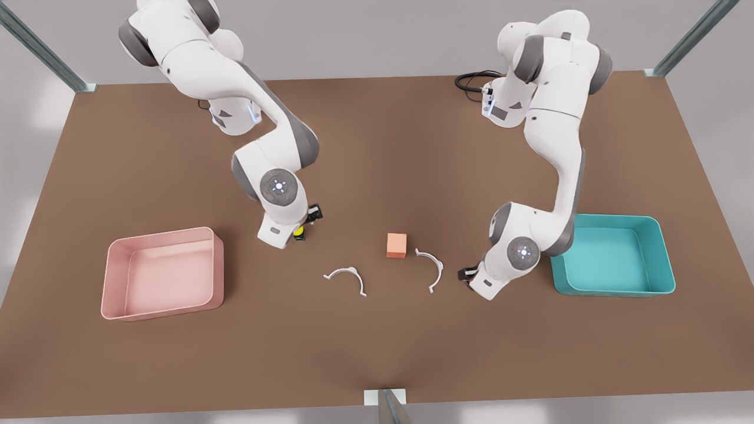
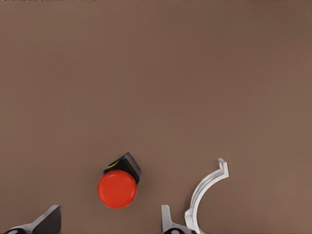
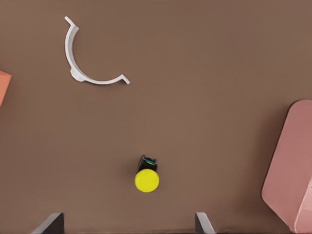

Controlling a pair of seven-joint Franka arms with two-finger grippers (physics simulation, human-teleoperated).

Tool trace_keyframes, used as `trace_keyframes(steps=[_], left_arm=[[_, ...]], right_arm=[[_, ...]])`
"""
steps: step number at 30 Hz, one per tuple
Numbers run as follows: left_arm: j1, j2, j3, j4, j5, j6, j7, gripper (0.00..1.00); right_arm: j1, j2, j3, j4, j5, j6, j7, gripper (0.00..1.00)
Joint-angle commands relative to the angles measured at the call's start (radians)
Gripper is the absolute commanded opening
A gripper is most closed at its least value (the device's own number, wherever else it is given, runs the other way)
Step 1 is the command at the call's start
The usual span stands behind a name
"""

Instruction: Place the red button in the blue storage box with the left arm, and place the yellow button in the pink storage box with the right arm

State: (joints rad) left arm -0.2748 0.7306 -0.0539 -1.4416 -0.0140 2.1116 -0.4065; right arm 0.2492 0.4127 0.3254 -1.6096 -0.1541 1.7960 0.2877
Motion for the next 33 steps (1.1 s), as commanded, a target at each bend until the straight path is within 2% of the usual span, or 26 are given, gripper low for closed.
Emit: trace_keyframes(steps=[1, 5, 11, 13, 16, 27, 33], left_arm=[[0.000, 0.023, -0.001, 0.000, 0.002, 0.151, -0.175, 1.00], [-0.001, 0.035, 0.000, -0.056, 0.002, 0.151, -0.175, 1.00], [0.002, 0.035, 0.000, -0.097, 0.003, 0.151, -0.173, 0.99], [0.002, 0.035, 0.000, -0.091, 0.023, 0.153, -0.175, 0.87], [0.002, 0.035, 0.000, -0.092, 0.023, 0.172, -0.175, 0.76], [0.002, 0.038, 0.000, -0.094, 0.022, 0.176, -0.166, 0.57], [0.000, 0.021, 0.000, -0.094, 0.022, 0.169, -0.172, 0.56]], right_arm=[[-0.001, -0.003, -0.002, -0.091, 0.007, 0.200, 0.421, 1.00], [-0.008, -0.002, -0.006, -0.205, 0.007, 0.336, 0.464, 1.00], [-0.011, 0.005, -0.051, -0.280, 0.007, 0.439, 0.449, 1.00], [-0.019, -0.002, -0.060, -0.340, 0.011, 0.500, 0.413, 1.00], [-0.021, -0.002, -0.051, -0.362, 0.011, 0.513, 0.410, 1.00], [-0.039, 0.005, -0.045, -0.493, 0.011, 0.687, 0.384, 1.00], [-0.038, 0.031, -0.042, -0.527, 0.010, 0.744, 0.384, 1.00]])
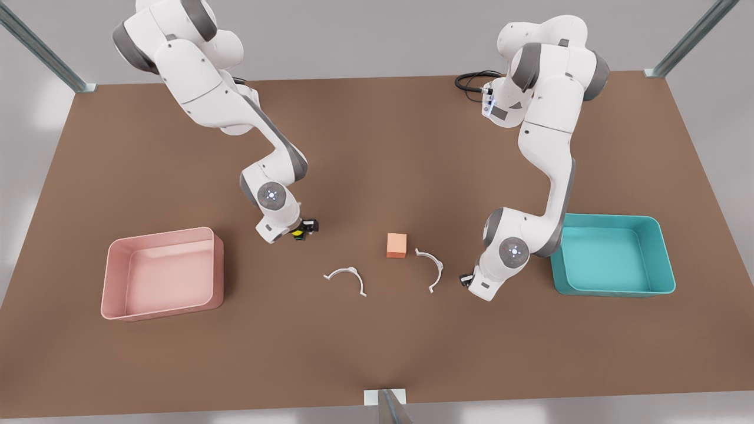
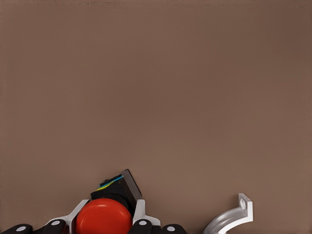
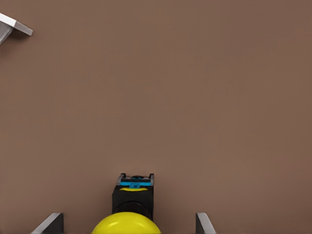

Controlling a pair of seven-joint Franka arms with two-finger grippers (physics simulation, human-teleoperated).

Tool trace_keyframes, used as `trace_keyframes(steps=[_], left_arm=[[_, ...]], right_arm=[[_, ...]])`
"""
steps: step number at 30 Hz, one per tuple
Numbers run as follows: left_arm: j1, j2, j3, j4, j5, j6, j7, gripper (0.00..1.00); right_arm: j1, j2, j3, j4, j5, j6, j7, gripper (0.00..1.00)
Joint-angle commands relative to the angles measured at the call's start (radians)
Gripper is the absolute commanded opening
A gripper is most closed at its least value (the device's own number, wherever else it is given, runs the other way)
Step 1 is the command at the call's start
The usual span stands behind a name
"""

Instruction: Place the red button in the blue storage box with the left arm, and place the yellow button in the pink storage box with the right arm

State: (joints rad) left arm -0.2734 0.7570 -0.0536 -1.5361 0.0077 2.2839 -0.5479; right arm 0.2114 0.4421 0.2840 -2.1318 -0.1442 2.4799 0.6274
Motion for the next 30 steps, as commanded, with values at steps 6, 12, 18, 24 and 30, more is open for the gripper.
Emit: trace_keyframes(steps=[6, 12, 18, 24, 30], left_arm=[[0.005, -0.126, 0.005, -0.022, 0.002, -0.089, -0.021, 0.56], [0.098, -0.278, 0.028, -0.067, -0.002, -0.222, 0.143, 0.56], [0.276, -0.320, 0.024, -0.113, -0.003, -0.244, 0.456, 0.56], [0.448, -0.327, 0.026, -0.148, -0.003, -0.244, 0.776, 0.56], [0.566, -0.320, 0.034, -0.214, 0.000, -0.235, 0.980, 0.56]], right_arm=[[0.002, 0.010, 0.012, -0.020, 0.000, 0.083, 0.044, 0.84], [0.002, 0.027, 0.009, -0.022, 0.002, 0.094, 0.048, 0.78], [0.002, 0.033, 0.004, -0.023, 0.000, 0.094, 0.044, 0.63], [0.002, 0.033, 0.001, -0.023, -0.001, 0.093, 0.043, 0.56], [-0.003, 0.012, 0.003, -0.014, -0.001, 0.082, 0.043, 0.49]])
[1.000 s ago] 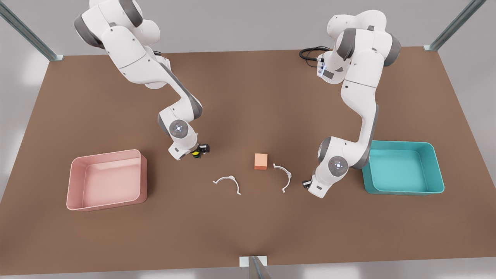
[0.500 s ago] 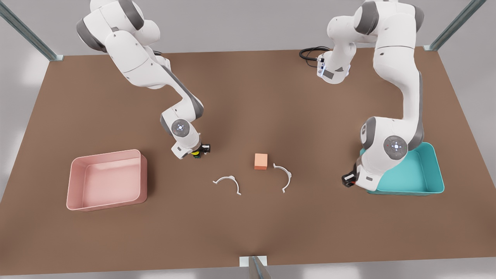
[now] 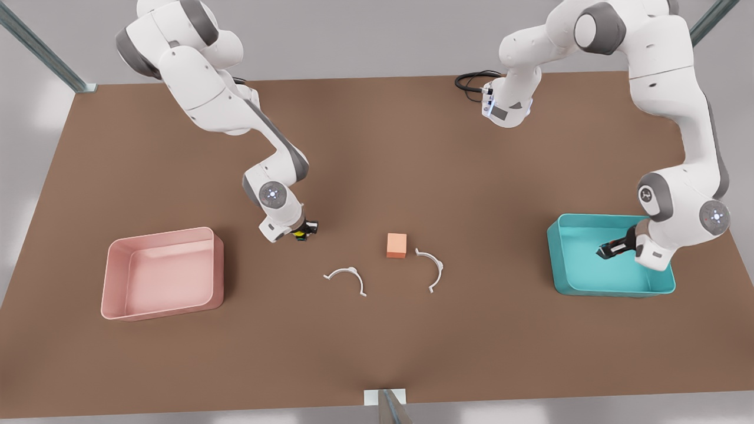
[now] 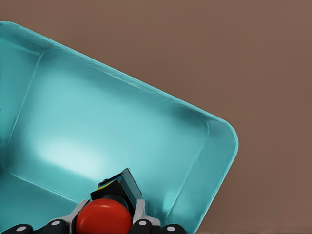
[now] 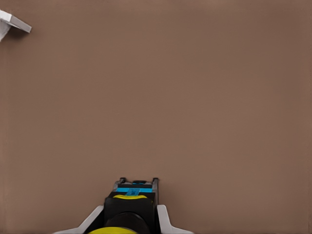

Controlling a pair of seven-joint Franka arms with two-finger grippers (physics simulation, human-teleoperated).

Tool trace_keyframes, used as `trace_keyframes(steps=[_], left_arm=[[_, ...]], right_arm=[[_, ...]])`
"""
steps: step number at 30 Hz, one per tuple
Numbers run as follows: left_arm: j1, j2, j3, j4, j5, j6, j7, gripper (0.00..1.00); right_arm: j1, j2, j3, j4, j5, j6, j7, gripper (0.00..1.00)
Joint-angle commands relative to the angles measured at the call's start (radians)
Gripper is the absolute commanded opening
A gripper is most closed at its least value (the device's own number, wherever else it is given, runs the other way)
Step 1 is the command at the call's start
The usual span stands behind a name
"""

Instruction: Place the red button in the blue storage box with the left arm, and place the yellow button in the pink storage box with the right arm

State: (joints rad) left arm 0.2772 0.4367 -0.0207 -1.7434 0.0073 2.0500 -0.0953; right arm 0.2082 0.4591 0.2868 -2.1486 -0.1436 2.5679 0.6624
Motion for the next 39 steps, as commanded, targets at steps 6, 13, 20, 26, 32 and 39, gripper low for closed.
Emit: trace_keyframes(steps=[6, 13, 20, 26, 32, 39], left_arm=[[0.036, 0.083, 0.001, -0.021, 0.000, 0.087, 0.557, 0.56], [0.039, 0.065, -0.001, -0.018, -0.001, 0.108, 0.533, 1.00], [-0.206, -0.061, -0.010, 0.278, 0.000, -0.237, 0.154, 1.00], [-0.349, -0.220, 0.005, 0.392, 0.005, -0.481, 0.151, 1.00], [-0.349, -0.213, 0.005, 0.390, 0.002, -0.484, 0.151, 1.00], [-0.351, -0.220, 0.002, 0.392, 0.003, -0.527, 0.151, 1.00]], right_arm=[[-0.021, -0.097, -0.023, 0.093, -0.001, -0.147, -0.092, 0.43], [-0.046, -0.171, -0.192, 0.179, 0.090, -0.255, -0.509, 0.43], [-0.099, -0.223, -0.382, 0.214, 0.180, -0.374, -0.915, 0.43], [-0.113, -0.185, -0.523, 0.199, 0.263, -0.350, -1.199, 0.43], [-0.108, -0.125, -0.532, 0.197, 0.279, -0.285, -1.219, 1.00], [-0.105, -0.233, -0.483, 0.323, 0.282, -0.354, -1.126, 1.00]])
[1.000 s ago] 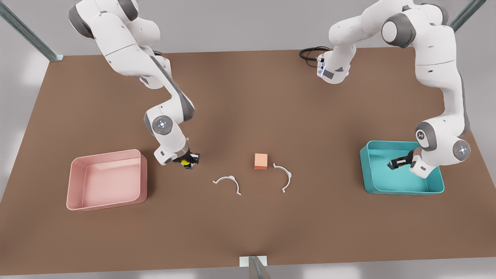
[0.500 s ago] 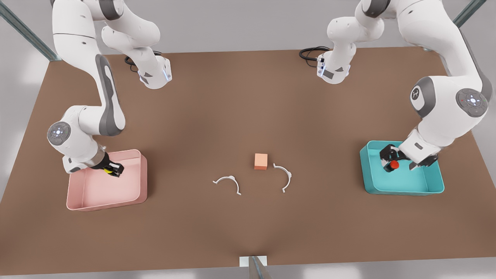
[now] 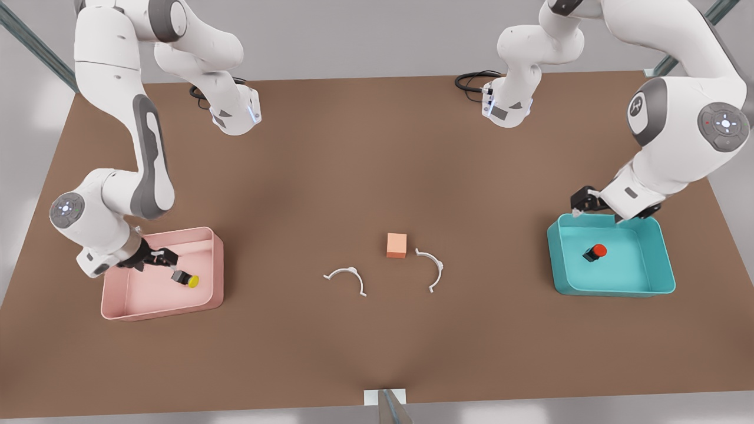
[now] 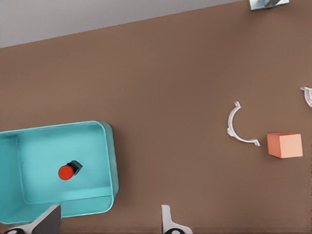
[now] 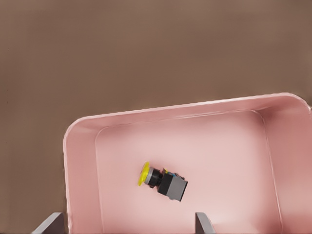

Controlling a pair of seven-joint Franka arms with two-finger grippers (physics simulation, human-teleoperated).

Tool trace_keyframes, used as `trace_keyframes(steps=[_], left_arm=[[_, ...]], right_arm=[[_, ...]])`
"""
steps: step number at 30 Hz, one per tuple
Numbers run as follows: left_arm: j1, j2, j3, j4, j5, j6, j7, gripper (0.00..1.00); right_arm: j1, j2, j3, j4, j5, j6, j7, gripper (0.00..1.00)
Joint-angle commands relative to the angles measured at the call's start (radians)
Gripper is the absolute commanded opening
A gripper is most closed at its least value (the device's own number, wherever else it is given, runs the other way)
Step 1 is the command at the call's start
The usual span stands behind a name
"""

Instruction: Place the red button in the blue storage box with the left arm, and place the yellow button in the pink storage box with the right arm

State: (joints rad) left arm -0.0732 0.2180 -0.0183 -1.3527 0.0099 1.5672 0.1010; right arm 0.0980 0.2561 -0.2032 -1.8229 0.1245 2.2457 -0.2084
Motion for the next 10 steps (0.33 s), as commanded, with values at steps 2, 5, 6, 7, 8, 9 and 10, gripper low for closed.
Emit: trace_keyframes(steps=[2, 5, 6, 7, 8, 9, 10], left_arm=[[0.000, -0.003, -0.002, 0.001, 0.001, -0.044, -0.046, 1.00], [-0.002, -0.003, -0.003, 0.001, 0.001, -0.044, -0.046, 1.00], [-0.002, -0.003, -0.003, 0.001, 0.001, -0.044, -0.046, 1.00], [-0.002, -0.003, -0.003, 0.001, 0.001, -0.044, -0.046, 1.00], [-0.002, -0.003, -0.003, 0.001, 0.001, -0.044, -0.046, 1.00], [0.000, -0.003, -0.003, 0.001, 0.001, -0.044, -0.046, 1.00], [-0.002, -0.003, -0.003, 0.001, 0.001, -0.044, -0.046, 1.00]], right_arm=[[0.011, -0.046, 0.099, 0.299, -0.081, -0.421, 0.036, 1.00], [0.011, -0.035, 0.128, 0.439, -0.132, -0.679, 0.196, 1.00], [0.011, 0.033, 0.134, 0.514, -0.134, -0.715, 0.207, 1.00], [0.011, 0.228, 0.153, 0.836, -0.134, -0.903, 0.221, 1.00], [0.011, 0.247, 0.166, 0.870, -0.134, -0.908, 0.244, 1.00], [0.011, 0.246, 0.171, 0.861, -0.134, -0.891, 0.244, 1.00], [0.011, 0.242, 0.174, 0.855, -0.134, -0.876, 0.244, 1.00]])
